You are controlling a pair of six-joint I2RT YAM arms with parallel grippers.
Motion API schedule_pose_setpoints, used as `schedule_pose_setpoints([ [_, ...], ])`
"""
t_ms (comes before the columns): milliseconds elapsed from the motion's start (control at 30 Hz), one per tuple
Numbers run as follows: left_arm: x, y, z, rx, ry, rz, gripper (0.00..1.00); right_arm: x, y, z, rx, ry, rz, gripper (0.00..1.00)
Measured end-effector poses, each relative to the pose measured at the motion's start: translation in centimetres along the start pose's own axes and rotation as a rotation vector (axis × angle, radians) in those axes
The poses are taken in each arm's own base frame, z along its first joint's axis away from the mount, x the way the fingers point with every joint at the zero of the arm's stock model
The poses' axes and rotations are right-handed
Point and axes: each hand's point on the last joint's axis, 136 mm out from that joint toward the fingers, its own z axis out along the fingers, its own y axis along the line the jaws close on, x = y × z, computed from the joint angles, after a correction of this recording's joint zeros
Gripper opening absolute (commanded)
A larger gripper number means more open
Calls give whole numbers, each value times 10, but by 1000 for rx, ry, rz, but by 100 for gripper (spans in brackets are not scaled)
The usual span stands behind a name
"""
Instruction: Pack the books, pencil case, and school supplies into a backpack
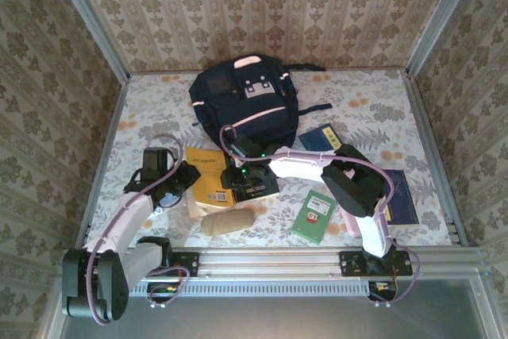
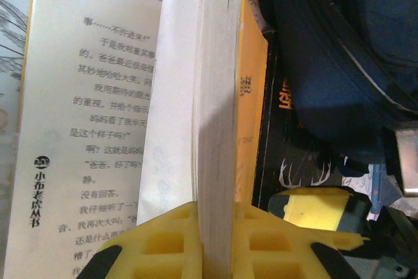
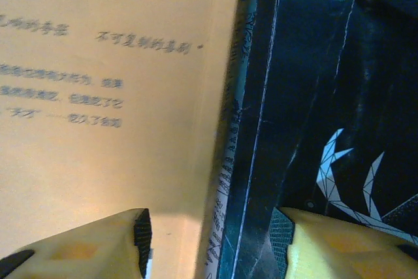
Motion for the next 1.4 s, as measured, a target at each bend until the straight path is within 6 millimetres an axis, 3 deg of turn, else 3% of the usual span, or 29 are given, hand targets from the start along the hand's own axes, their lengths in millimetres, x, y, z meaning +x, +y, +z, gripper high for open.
schedule_pose_setpoints([
  [167,-9,-15,-26,6,-54,46,2,0,-5,-10,-19,-22,23,69],
  [367,-15,-31,-47,36,-92,75,0,-11,-22,-46,-27,-85,73,76],
  [400,-16,-35,-50,46,-97,79,0,-17,-20,-57,-44,-113,77,86],
  [500,-19,-49,-60,93,-113,97,0,-30,-4,-87,-138,-193,90,98],
  [600,-20,-64,-71,162,-130,116,0,-42,16,-109,-277,-249,107,100],
  [900,-22,-110,-100,372,-157,128,0,-57,51,-121,-631,-248,203,99],
  [1100,-22,-127,-106,455,-147,117,0,-61,83,-134,-816,-235,186,90],
  [1333,-16,-132,-100,487,-120,117,0,-63,99,-140,-949,-222,206,51],
  [1400,-15,-132,-99,485,-114,116,12,-62,98,-137,-950,-214,223,39],
])
